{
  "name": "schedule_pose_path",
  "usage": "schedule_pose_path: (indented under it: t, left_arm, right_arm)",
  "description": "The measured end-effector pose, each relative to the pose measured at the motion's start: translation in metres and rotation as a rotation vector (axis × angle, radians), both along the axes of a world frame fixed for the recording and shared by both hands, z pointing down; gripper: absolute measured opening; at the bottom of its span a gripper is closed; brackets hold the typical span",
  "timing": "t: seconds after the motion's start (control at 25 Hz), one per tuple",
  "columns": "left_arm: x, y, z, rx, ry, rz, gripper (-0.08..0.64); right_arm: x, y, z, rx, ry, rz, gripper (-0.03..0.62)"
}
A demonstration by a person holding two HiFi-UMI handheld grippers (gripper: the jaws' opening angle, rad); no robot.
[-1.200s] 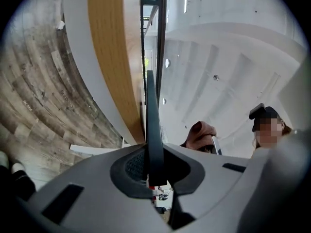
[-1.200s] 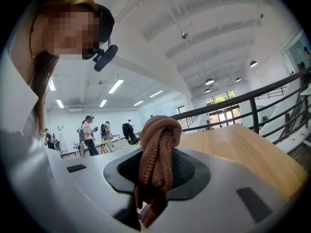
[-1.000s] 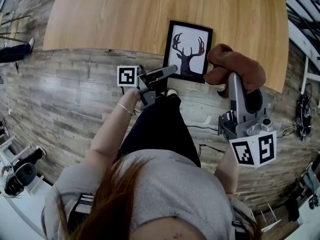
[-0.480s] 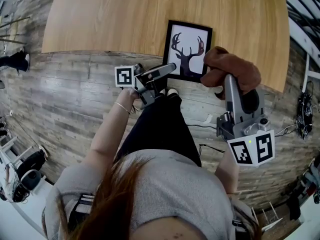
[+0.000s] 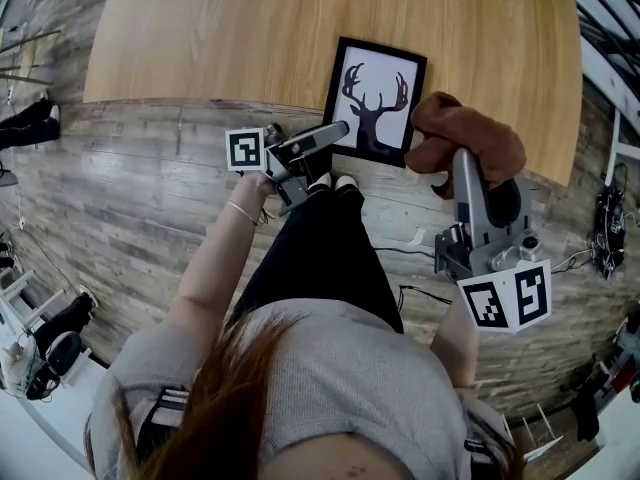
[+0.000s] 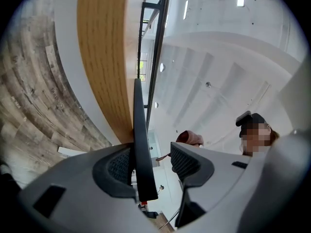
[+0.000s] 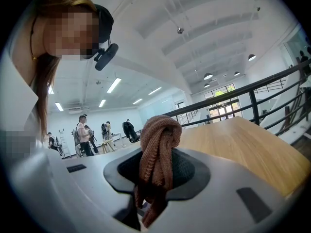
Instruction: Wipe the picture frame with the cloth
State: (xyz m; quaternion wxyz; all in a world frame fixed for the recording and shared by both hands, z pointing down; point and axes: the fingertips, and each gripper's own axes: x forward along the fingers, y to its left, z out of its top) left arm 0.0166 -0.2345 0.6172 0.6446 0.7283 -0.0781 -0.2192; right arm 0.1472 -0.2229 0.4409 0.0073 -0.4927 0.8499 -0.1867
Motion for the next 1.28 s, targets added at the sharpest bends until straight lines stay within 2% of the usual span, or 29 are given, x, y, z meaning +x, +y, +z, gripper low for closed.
schedule_pose_path:
  t: [0.12, 0.24, 0.32, 0.52, 0.72, 0.8, 0.88, 0.96, 1.16, 1.24, 1.28]
  left_arm:
    - [-0.002, 0.003, 0.0, 0.004, 0.032, 0.016, 0.199]
    - [-0.009, 0.005, -0.002, 0.003, 0.1, 0.019, 0.2]
    - [-0.015, 0.006, 0.001, 0.004, 0.095, 0.006, 0.201]
    - [-0.032, 0.014, 0.017, 0.002, -0.003, -0.022, 0.201]
    - [-0.067, 0.037, 0.029, 0.001, -0.145, -0.053, 0.201]
    - [-0.084, 0.045, 0.024, 0.027, -0.195, -0.092, 0.2]
    - [-0.098, 0.049, 0.0, 0.11, -0.239, -0.153, 0.198]
    - [-0.098, 0.051, -0.044, 0.247, -0.266, -0.193, 0.162]
    - [-0.052, 0.061, -0.153, 0.606, -0.378, -0.171, 0.051]
    - [-0.034, 0.064, -0.189, 0.72, -0.365, -0.193, 0.008]
    - [-0.028, 0.067, -0.203, 0.742, -0.353, -0.213, 0.008]
  right_arm:
    - [-0.003, 0.001, 0.0, -0.003, 0.002, -0.01, 0.133]
    - [-0.003, 0.001, -0.001, -0.003, -0.001, -0.009, 0.133]
    - [-0.003, 0.0, 0.0, -0.004, -0.003, -0.011, 0.133]
    - [-0.007, -0.001, 0.006, -0.008, 0.01, -0.029, 0.133]
    - [-0.014, 0.0, 0.0, 0.022, 0.038, -0.066, 0.133]
    - [-0.014, 0.002, -0.007, 0.037, 0.032, -0.072, 0.133]
    - [-0.014, 0.005, -0.016, 0.05, 0.02, -0.077, 0.133]
    - [-0.015, 0.008, -0.025, 0.063, 0.017, -0.09, 0.133]
    - [-0.015, 0.016, -0.053, 0.105, 0.028, -0.091, 0.133]
    - [-0.015, 0.021, -0.067, 0.136, 0.053, -0.07, 0.133]
    - [-0.016, 0.026, -0.072, 0.145, 0.059, -0.064, 0.133]
